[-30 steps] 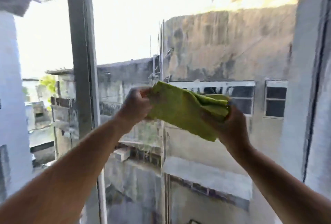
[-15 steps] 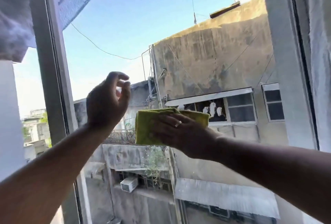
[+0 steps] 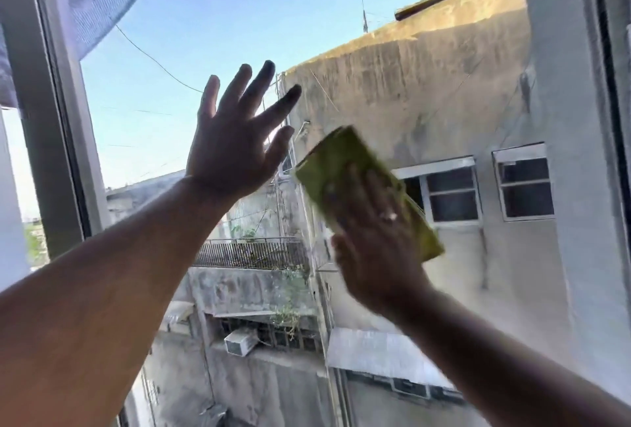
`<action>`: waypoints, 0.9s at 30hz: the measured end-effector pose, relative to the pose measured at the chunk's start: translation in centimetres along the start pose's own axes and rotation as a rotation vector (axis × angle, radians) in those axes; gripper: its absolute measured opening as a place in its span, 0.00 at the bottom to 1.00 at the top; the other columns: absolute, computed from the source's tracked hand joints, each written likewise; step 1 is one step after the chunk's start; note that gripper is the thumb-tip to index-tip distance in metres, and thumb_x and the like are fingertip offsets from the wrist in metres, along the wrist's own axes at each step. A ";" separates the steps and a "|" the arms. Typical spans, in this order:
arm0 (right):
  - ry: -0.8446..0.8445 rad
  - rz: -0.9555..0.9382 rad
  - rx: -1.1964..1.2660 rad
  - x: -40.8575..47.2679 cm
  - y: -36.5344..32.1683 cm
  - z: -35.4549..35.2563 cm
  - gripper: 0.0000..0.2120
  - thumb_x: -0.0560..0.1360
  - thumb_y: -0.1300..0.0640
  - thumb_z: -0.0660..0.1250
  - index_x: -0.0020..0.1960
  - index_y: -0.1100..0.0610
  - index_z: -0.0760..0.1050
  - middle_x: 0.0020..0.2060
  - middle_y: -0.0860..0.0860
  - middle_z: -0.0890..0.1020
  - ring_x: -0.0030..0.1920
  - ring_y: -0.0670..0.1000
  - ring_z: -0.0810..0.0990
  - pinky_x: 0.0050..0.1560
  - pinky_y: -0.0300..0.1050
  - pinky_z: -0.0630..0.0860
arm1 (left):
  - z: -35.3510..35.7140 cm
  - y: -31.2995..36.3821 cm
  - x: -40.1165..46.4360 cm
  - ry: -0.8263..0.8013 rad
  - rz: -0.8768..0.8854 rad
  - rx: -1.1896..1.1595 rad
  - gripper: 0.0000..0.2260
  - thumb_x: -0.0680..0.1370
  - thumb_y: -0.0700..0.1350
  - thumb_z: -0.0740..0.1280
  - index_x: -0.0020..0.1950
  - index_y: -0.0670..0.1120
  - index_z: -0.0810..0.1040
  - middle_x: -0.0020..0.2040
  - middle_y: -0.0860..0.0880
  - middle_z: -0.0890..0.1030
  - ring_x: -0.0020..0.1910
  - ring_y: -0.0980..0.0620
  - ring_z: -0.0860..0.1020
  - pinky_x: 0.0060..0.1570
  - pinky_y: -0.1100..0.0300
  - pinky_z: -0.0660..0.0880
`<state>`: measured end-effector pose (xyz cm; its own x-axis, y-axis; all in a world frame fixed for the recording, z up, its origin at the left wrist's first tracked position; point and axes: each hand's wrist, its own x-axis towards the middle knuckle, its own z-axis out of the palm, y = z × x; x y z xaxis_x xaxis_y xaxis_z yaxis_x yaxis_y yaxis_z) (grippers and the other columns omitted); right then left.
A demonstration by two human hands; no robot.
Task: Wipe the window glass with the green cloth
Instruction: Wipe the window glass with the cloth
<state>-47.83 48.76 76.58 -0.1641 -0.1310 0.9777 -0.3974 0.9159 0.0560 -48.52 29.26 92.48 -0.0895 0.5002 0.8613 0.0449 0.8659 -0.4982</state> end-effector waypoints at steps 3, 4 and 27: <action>-0.307 -0.583 0.037 -4.7 -5.0 1.5 0.27 0.74 0.50 0.62 0.74 0.47 0.68 0.77 0.49 0.67 0.77 0.55 0.63 0.78 0.56 0.57 | 0.1 -0.6 -0.1 -0.010 0.012 -0.024 0.24 0.83 0.59 0.49 0.78 0.56 0.63 0.81 0.44 0.61 0.80 0.41 0.59 0.76 0.37 0.54; -0.342 -0.651 0.033 -4.9 -4.5 1.3 0.26 0.75 0.50 0.61 0.74 0.46 0.69 0.77 0.48 0.67 0.77 0.53 0.63 0.78 0.55 0.58 | 0.1 -0.7 -0.1 -0.009 0.009 -0.026 0.24 0.83 0.59 0.49 0.78 0.56 0.63 0.81 0.44 0.61 0.80 0.41 0.59 0.76 0.37 0.53; 0.081 0.493 -0.283 1.1 11.9 -5.6 0.22 0.74 0.59 0.58 0.66 0.66 0.72 0.72 0.69 0.69 0.68 0.69 0.73 0.65 0.61 0.74 | 0.5 0.3 -0.1 0.052 -0.016 0.005 0.23 0.83 0.57 0.51 0.78 0.55 0.62 0.80 0.42 0.62 0.79 0.40 0.60 0.76 0.37 0.54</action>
<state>-47.65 61.65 79.42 -0.1947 0.3566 0.9137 -0.0320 0.9288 -0.3693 -48.97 29.45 92.19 -0.0386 0.4861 0.8730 0.0392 0.8737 -0.4848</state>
